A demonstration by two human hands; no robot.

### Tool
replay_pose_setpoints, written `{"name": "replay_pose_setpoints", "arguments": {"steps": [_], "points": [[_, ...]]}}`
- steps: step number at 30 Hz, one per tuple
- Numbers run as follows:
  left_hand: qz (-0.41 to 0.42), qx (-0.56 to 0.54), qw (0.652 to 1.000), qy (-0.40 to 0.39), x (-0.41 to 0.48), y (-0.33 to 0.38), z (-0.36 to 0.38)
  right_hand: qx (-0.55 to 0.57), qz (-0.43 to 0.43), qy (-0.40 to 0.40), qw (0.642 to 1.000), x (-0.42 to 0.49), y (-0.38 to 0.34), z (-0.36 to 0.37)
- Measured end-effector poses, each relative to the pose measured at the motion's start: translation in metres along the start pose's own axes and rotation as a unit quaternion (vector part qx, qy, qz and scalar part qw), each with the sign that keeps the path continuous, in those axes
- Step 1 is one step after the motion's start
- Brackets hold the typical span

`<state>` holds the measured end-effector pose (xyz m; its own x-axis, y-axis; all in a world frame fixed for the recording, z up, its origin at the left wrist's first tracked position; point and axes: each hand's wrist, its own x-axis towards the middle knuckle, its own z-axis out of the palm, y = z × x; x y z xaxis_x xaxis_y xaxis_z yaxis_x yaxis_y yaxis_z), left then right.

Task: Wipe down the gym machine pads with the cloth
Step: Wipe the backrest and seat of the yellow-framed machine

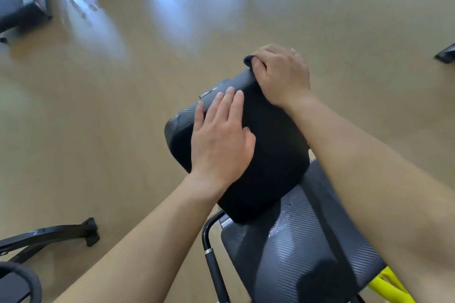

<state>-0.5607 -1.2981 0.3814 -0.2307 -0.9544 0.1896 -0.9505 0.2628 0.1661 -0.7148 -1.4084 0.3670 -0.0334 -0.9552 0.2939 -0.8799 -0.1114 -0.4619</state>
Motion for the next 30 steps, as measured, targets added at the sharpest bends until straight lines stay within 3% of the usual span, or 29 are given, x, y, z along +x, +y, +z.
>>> {"name": "replay_pose_setpoints", "arguments": {"steps": [3, 9, 12, 14, 16, 20, 23, 25, 30], "points": [[0.013, 0.026, 0.999, -0.028, 0.031, 0.024, 0.013, 0.153, 0.121, 0.003, 0.981, 0.010, 0.016, 0.000], [0.019, 0.042, 0.999, 0.010, 0.070, 0.049, 0.037, 0.451, 0.261, 0.053, 0.852, 0.006, 0.048, 0.016], [0.019, 0.055, 0.998, 0.028, 0.074, 0.056, 0.044, 0.502, 0.358, 0.036, 0.786, -0.017, 0.068, 0.029], [0.026, 0.066, 0.997, 0.033, 0.076, 0.057, 0.047, 0.517, 0.385, 0.008, 0.764, -0.028, 0.074, 0.034], [0.031, 0.078, 0.996, 0.042, 0.080, 0.058, 0.049, 0.509, 0.366, 0.006, 0.779, -0.018, 0.068, 0.029], [0.055, 0.065, 0.992, 0.096, 0.084, 0.064, 0.053, 0.462, 0.259, 0.035, 0.847, 0.007, 0.055, 0.017], [0.130, 0.031, 0.982, 0.132, 0.074, 0.080, 0.064, 0.402, 0.227, 0.023, 0.887, -0.014, 0.074, 0.031], [0.166, 0.051, 0.978, 0.111, 0.064, 0.090, 0.081, 0.383, 0.253, 0.016, 0.888, -0.038, 0.096, 0.053], [0.160, 0.114, 0.980, 0.027, 0.045, 0.090, 0.131, 0.361, 0.351, -0.032, 0.863, -0.116, 0.155, 0.117]]}}
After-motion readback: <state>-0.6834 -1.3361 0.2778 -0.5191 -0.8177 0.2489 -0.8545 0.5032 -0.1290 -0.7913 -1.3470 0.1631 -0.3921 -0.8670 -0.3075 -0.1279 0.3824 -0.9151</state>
